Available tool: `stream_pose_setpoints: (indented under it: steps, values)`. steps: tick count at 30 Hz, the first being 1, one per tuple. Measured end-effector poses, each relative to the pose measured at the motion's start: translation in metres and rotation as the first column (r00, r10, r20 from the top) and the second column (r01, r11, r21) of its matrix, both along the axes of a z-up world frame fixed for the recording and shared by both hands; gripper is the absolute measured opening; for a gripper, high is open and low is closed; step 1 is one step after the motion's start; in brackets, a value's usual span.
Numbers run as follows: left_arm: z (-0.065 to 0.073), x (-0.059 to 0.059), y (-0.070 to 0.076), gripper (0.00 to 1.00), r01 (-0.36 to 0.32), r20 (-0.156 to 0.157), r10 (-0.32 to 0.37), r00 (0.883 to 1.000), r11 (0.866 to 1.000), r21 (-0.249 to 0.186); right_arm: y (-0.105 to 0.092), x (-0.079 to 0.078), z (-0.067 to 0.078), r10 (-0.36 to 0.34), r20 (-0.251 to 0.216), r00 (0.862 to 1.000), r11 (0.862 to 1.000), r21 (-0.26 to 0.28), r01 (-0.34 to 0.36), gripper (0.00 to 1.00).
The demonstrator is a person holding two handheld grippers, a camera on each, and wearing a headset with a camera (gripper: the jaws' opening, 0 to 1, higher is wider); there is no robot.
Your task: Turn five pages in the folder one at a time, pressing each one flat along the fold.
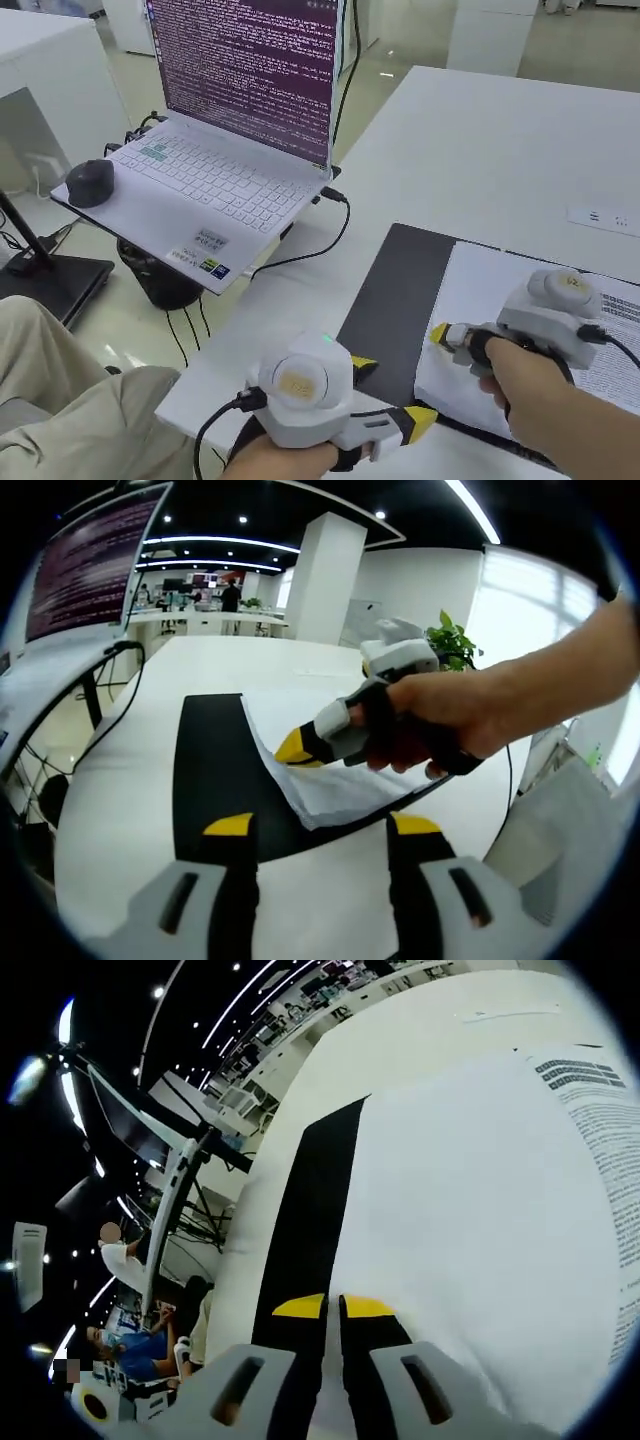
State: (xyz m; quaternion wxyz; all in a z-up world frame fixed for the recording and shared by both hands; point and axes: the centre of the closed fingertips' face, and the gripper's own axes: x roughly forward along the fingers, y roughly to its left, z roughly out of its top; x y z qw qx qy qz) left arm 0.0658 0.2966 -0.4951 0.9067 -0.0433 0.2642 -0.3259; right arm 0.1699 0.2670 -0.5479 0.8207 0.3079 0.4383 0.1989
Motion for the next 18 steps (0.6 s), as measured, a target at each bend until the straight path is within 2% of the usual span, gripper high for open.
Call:
stream_pose_setpoints:
  steps: [1,2,3,4,5,7,9,12,13,15,18]
  values:
    - [0.0,0.001,-0.001,0.51,0.002,0.002,-0.002,1.0,1.0,0.001,0.003,-0.005,0.001,0.017,-0.003,1.0,1.0,0.023,-0.017,0.03]
    - [0.0,0.002,-0.001,0.51,0.002,0.003,-0.002,1.0,1.0,0.001,0.002,-0.007,0.002,0.022,0.004,1.0,1.0,0.015,-0.022,0.04]
    - [-0.001,0.003,-0.003,0.51,0.007,-0.001,-0.007,1.0,1.0,0.005,0.003,-0.008,0.007,0.026,0.028,0.999,0.999,0.029,-0.027,0.05]
    - [-0.001,0.003,-0.004,0.51,0.012,-0.001,-0.012,1.0,1.0,0.007,0.005,-0.007,0.016,0.019,0.06,0.998,0.997,0.072,-0.023,0.05]
    - [-0.001,0.004,-0.006,0.51,0.016,0.002,-0.016,1.0,1.0,0.007,0.004,-0.009,0.018,0.014,0.055,0.998,0.996,0.085,-0.019,0.05]
    - [-0.002,0.007,-0.012,0.5,0.031,0.003,-0.031,1.0,0.999,0.009,-0.001,-0.009,0.031,0.007,0.111,0.994,0.994,0.106,-0.018,0.0]
    - [-0.001,0.01,-0.02,0.5,0.048,0.013,-0.048,0.999,0.999,0.006,-0.01,-0.01,0.039,-0.008,0.138,0.99,0.994,0.107,-0.007,0.0]
    - [-0.003,0.015,-0.035,0.49,0.08,0.019,-0.081,0.997,0.997,0.01,-0.027,-0.014,0.047,-0.019,0.132,0.991,0.991,0.134,0.002,0.0]
    - [-0.003,0.018,-0.039,0.49,0.088,0.024,-0.088,0.996,0.996,0.011,-0.032,-0.014,0.05,-0.029,0.146,0.989,0.989,0.146,0.007,0.0]
    - [-0.006,0.024,-0.049,0.47,0.098,0.029,-0.099,0.995,0.995,0.019,-0.049,-0.013,0.052,-0.044,0.168,0.985,0.991,0.13,0.022,0.0]
    - [-0.012,0.036,-0.062,0.45,0.102,0.036,-0.103,0.994,0.994,0.035,-0.074,-0.01,0.059,-0.073,0.234,0.97,0.991,0.124,0.044,0.0]
